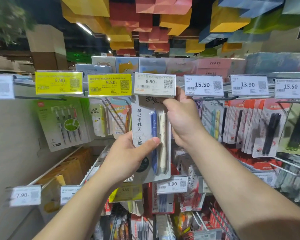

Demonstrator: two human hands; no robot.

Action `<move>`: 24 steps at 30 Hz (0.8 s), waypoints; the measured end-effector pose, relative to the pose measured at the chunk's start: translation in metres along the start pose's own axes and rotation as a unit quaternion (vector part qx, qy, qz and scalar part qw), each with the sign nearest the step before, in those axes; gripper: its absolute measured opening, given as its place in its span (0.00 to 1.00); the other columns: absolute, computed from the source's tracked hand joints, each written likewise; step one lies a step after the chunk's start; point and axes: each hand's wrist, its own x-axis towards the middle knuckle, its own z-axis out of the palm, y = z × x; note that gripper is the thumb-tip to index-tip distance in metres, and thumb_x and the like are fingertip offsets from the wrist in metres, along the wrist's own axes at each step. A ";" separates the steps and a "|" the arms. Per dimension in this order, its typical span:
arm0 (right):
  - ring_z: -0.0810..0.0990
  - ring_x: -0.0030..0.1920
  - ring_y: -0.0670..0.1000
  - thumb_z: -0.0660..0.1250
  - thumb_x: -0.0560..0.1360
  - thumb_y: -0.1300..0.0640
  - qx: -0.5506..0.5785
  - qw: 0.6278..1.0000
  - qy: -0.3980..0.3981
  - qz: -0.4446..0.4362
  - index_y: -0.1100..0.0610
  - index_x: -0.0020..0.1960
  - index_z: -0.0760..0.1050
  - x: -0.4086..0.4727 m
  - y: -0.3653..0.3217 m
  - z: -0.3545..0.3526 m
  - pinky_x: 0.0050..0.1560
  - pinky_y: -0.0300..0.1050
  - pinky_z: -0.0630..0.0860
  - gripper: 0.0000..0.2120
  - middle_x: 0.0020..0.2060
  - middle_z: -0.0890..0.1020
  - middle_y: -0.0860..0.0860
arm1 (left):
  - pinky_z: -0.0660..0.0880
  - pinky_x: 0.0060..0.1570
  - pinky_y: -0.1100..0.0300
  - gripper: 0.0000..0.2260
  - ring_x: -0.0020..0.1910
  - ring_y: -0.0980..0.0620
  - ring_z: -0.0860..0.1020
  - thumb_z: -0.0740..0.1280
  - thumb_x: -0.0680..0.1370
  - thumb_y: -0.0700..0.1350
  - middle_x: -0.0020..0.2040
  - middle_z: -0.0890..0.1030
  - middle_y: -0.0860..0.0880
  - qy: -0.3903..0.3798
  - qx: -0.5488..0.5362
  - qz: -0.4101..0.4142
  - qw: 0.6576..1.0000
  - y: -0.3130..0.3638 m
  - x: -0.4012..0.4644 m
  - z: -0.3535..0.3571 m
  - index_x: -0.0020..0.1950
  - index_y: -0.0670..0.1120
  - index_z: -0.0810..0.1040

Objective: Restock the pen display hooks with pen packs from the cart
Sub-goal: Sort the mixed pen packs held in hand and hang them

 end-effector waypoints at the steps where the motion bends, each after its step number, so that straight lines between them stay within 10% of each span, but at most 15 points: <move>1: 0.85 0.51 0.42 0.63 0.78 0.72 0.007 1.000 0.002 0.002 0.51 0.45 0.80 0.000 0.000 0.000 0.60 0.40 0.79 0.17 0.42 0.87 0.41 | 0.76 0.66 0.40 0.14 0.57 0.47 0.84 0.75 0.74 0.58 0.53 0.88 0.52 -0.006 -0.009 -0.001 1.000 0.000 -0.001 -0.001 0.53 0.52 0.86; 10: 0.87 0.52 0.56 0.62 0.80 0.69 0.109 0.992 -0.023 0.061 0.63 0.56 0.82 -0.012 -0.006 -0.011 0.57 0.54 0.83 0.11 0.50 0.87 0.58 | 0.78 0.58 0.49 0.13 0.53 0.46 0.85 0.75 0.75 0.50 0.54 0.87 0.47 -0.084 -0.076 -0.013 0.993 0.005 -0.006 -0.004 0.53 0.42 0.86; 13: 0.86 0.42 0.53 0.64 0.80 0.67 0.080 0.993 -0.008 0.085 0.64 0.53 0.80 -0.022 -0.014 -0.021 0.48 0.50 0.83 0.06 0.43 0.86 0.57 | 0.78 0.44 0.55 0.12 0.43 0.48 0.84 0.75 0.73 0.51 0.47 0.88 0.45 -0.087 -0.104 -0.005 0.991 0.014 -0.007 0.002 0.47 0.42 0.87; 18: 0.87 0.42 0.52 0.64 0.82 0.62 0.038 0.994 0.027 0.098 0.61 0.54 0.81 -0.049 -0.018 -0.049 0.45 0.46 0.85 0.08 0.45 0.88 0.57 | 0.81 0.55 0.44 0.10 0.50 0.44 0.87 0.72 0.75 0.53 0.49 0.89 0.49 -0.110 -0.067 0.008 0.992 0.007 -0.002 0.029 0.52 0.51 0.88; 24: 0.87 0.42 0.53 0.64 0.83 0.61 -0.008 0.986 0.134 0.095 0.65 0.59 0.80 -0.057 -0.022 -0.106 0.45 0.49 0.84 0.09 0.47 0.88 0.59 | 0.80 0.42 0.57 0.05 0.40 0.53 0.85 0.73 0.79 0.48 0.46 0.89 0.50 -0.189 -0.070 -0.042 0.979 0.005 0.005 0.085 0.51 0.48 0.88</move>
